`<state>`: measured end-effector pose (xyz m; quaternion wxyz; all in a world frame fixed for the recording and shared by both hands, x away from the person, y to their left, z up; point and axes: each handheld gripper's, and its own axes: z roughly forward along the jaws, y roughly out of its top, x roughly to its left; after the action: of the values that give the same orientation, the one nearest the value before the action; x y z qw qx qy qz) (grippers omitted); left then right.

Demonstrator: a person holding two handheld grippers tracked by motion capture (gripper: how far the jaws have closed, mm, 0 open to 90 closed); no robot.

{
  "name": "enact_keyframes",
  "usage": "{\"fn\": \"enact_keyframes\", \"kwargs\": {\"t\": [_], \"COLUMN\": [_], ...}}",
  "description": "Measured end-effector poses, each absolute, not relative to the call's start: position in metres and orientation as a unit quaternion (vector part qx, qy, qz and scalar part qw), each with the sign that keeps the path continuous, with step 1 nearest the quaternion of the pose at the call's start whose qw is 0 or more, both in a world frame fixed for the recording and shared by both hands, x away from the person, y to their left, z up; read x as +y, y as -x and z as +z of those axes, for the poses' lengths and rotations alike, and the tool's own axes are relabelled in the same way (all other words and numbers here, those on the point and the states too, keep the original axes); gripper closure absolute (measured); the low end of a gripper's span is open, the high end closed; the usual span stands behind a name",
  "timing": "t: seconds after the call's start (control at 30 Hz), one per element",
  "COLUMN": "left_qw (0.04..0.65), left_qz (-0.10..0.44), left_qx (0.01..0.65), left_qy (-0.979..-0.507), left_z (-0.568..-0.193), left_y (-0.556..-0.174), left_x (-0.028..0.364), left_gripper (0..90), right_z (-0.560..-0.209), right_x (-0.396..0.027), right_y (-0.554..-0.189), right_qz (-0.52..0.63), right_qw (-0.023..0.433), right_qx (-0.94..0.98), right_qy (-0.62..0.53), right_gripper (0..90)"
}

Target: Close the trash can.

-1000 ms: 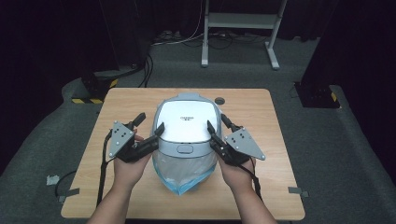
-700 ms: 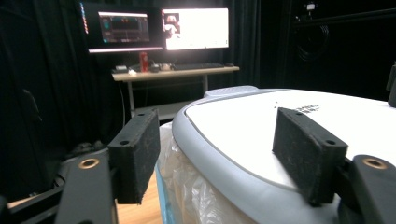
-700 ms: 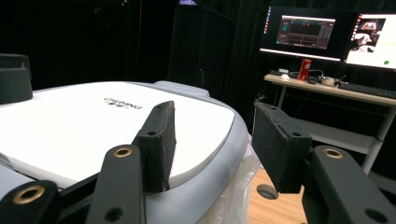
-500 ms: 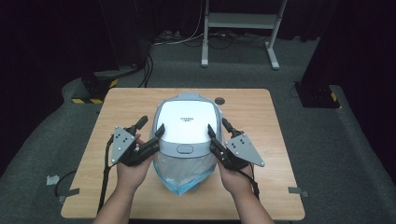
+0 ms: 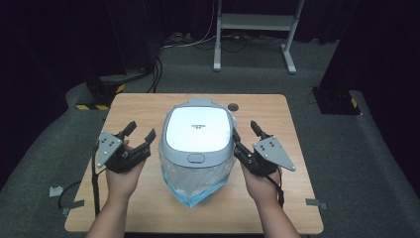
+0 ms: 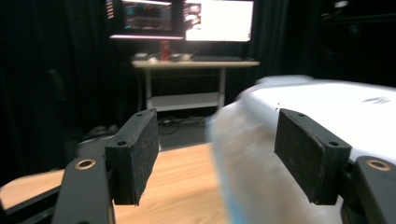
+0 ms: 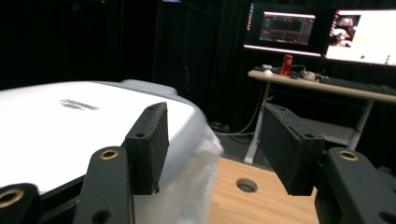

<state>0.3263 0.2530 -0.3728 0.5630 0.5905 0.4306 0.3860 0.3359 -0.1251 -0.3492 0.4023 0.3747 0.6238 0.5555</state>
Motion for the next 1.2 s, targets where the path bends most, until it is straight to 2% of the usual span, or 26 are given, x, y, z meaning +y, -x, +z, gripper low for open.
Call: {"fn": "enact_keyframes", "kwargs": {"t": [0.13,0.27,0.3,0.33,0.37,0.43,0.63,0.67,0.7,0.77,0.87,0.97,1.03,1.2], "left_qw": [0.535,0.518,0.51,0.51,0.499,0.491,0.414,0.414,0.389,0.362,0.348,0.328,0.33,0.332], "left_qz": [0.377,0.365,0.342,0.342,0.326,0.321,0.287,0.287,0.278,0.272,0.276,0.239,0.239,0.241], "left_qx": [0.469,0.485,0.498,0.498,0.51,0.514,0.535,0.535,0.539,0.541,0.535,0.542,0.541,0.538], "left_qy": [-0.593,-0.602,-0.612,-0.612,-0.62,-0.626,-0.679,-0.679,-0.693,-0.709,-0.719,-0.736,-0.735,-0.736], "left_z": [-0.404,-0.422,-0.435,-0.435,-0.448,-0.455,-0.505,-0.505,-0.517,-0.523,-0.523,-0.528,-0.528,-0.529], "left_y": [-0.329,-0.331,-0.333,-0.333,-0.335,-0.335,-0.336,-0.336,-0.337,-0.338,-0.338,-0.342,-0.341,-0.34], "left_x": [0.282,0.292,0.298,0.298,0.302,0.303,0.3,0.3,0.298,0.294,0.29,0.285,0.284,0.284], "left_gripper": [31.4,31.4,31.4,31.3,31.2,31.2,29.9,29.5,29.1,28.2,27.5,25.1,24.5,24.4], "right_z": [-0.367,-0.39,-0.397,-0.397,-0.411,-0.418,-0.48,-0.48,-0.498,-0.511,-0.52,-0.523,-0.525,-0.525], "right_x": [-0.142,-0.153,-0.155,-0.155,-0.161,-0.163,-0.172,-0.172,-0.174,-0.174,-0.173,-0.163,-0.151,-0.145], "right_y": [-0.347,-0.355,-0.357,-0.357,-0.36,-0.362,-0.367,-0.367,-0.369,-0.371,-0.373,-0.375,-0.374,-0.373], "right_qz": [0.537,0.509,0.501,0.501,0.487,0.481,0.423,0.423,0.402,0.378,0.357,0.339,0.322,0.322], "right_qw": [0.391,0.379,0.376,0.376,0.368,0.361,0.325,0.325,0.305,0.289,0.28,0.235,0.227,0.225], "right_qx": [0.627,0.641,0.645,0.645,0.651,0.655,0.689,0.689,0.704,0.718,0.731,0.753,0.772,0.767], "right_qy": [-0.408,-0.431,-0.437,-0.437,-0.45,-0.457,-0.491,-0.491,-0.5,-0.509,-0.51,-0.513,-0.498,-0.507], "right_gripper": [41.9,41.8,41.6,41.6,40.9,39.6,34.2,34.2,32.7,31.3,31.3,29.4,25.9,24.6]}}
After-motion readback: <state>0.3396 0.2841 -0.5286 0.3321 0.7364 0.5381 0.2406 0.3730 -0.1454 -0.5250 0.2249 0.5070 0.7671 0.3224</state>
